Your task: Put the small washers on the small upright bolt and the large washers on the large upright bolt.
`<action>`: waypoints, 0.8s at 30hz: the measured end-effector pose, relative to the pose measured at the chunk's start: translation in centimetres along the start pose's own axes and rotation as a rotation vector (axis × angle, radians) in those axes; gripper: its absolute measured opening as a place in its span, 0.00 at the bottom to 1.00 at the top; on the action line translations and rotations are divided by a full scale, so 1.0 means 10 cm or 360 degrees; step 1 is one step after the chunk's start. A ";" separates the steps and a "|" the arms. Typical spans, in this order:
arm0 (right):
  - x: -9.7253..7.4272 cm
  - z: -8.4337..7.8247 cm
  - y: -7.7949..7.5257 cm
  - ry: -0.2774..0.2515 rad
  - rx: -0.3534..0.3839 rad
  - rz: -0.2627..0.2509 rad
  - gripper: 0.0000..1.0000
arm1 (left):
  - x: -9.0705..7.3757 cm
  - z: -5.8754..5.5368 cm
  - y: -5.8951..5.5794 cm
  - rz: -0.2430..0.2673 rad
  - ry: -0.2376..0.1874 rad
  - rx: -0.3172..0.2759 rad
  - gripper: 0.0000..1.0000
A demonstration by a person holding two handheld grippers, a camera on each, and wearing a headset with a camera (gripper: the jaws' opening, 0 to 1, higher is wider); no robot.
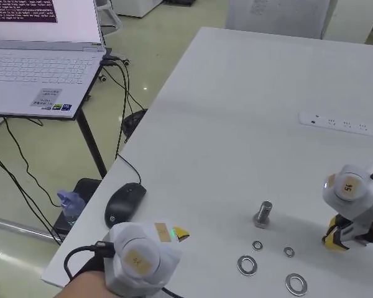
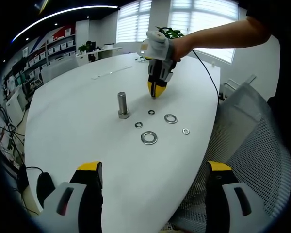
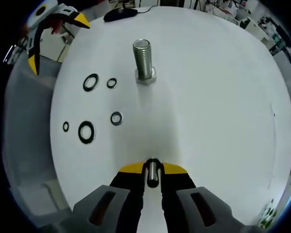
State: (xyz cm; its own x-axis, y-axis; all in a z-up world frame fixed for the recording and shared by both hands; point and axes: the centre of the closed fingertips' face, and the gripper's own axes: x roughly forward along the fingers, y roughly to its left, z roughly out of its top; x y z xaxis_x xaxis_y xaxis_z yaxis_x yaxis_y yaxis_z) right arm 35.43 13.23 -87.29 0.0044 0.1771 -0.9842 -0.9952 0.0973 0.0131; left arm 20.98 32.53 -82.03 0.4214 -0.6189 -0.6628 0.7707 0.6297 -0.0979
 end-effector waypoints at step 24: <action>-0.05 -0.01 0.01 -0.0031 0.0021 0.0020 0.22 | -0.03 0.03 -0.02 0.0006 -0.0007 0.0012 0.87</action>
State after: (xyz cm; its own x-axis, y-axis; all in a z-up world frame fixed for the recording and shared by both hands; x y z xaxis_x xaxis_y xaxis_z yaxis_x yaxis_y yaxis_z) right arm 35.31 13.02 -86.86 -0.0061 0.1973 -0.9803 -0.9938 0.1078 0.0279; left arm 20.82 32.43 -81.59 0.4263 -0.6185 -0.6601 0.7727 0.6284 -0.0897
